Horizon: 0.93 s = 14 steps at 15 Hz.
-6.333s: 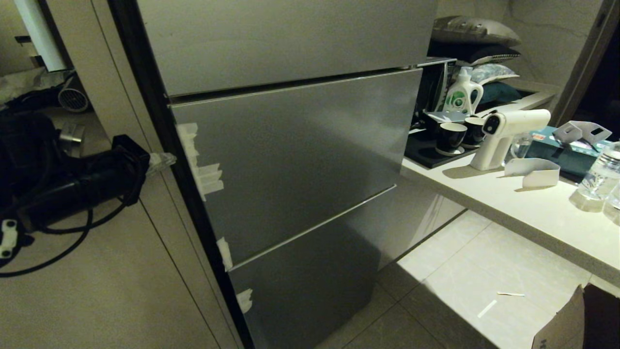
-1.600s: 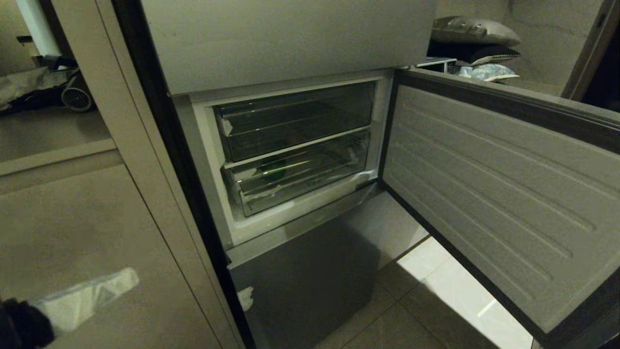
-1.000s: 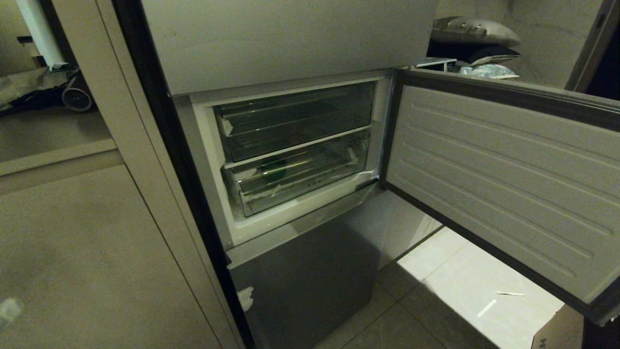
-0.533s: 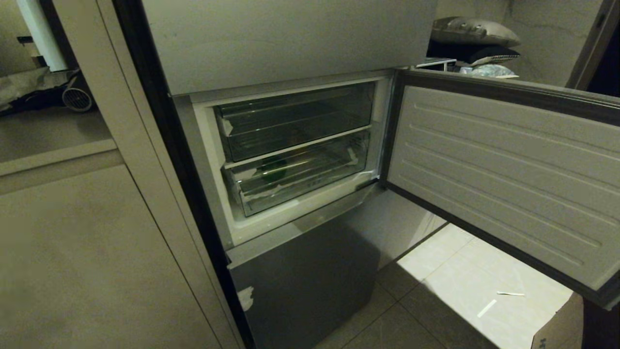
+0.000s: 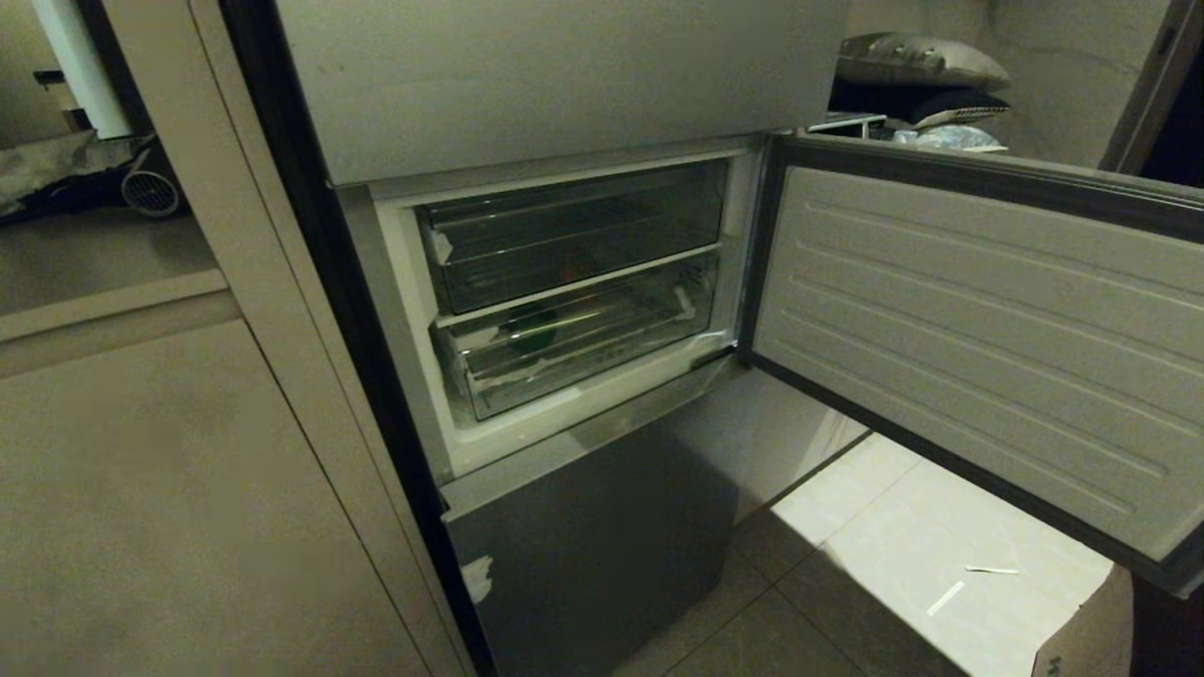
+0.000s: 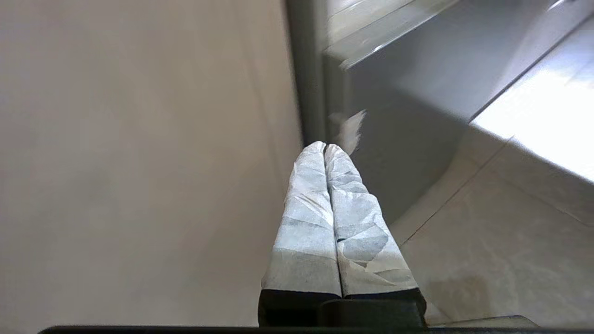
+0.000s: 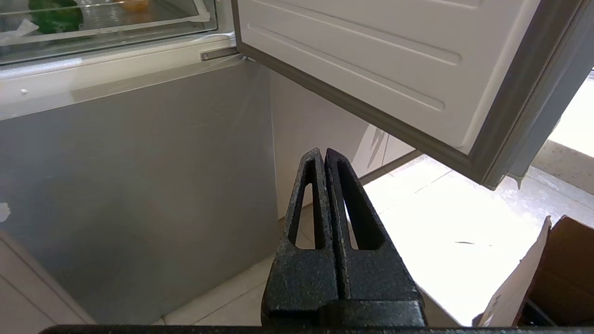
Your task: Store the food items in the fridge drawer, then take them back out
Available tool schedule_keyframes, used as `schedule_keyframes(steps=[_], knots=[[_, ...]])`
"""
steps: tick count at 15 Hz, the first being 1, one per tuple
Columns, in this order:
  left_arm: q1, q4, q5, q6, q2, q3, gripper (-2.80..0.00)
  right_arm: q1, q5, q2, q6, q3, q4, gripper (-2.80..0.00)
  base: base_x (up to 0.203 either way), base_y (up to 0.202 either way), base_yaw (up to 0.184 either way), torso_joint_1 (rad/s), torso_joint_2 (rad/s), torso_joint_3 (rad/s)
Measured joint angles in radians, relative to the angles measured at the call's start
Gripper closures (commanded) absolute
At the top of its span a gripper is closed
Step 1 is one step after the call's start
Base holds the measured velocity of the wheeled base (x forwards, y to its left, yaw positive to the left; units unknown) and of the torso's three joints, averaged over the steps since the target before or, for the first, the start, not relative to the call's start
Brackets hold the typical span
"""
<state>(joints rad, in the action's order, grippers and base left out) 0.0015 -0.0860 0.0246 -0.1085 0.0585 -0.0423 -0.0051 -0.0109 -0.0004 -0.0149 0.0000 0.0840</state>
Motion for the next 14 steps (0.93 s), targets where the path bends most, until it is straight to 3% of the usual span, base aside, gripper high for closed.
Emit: schedule_keyframes(steps=[2,8,14], knots=[[-0.005,0.002,0.007,0.033,-0.032,0.004,0.00,0.000,-0.001,0.000,0.000,0.000,0.000,0.00,0.000,0.000,0.000,0.000,0.00,0.000],[-0.007,0.000,0.002,0.049,-0.056,0.007,0.00,-0.001,-0.002,0.000,-0.002,0.000,0.000,0.00,0.000,-0.001,0.010,-0.001,0.00,0.001],[-0.007,-0.003,0.001,0.049,-0.057,0.007,0.00,0.000,0.000,0.000,-0.001,0.000,-0.001,0.00,0.001,-0.008,0.167,0.003,0.00,0.003]])
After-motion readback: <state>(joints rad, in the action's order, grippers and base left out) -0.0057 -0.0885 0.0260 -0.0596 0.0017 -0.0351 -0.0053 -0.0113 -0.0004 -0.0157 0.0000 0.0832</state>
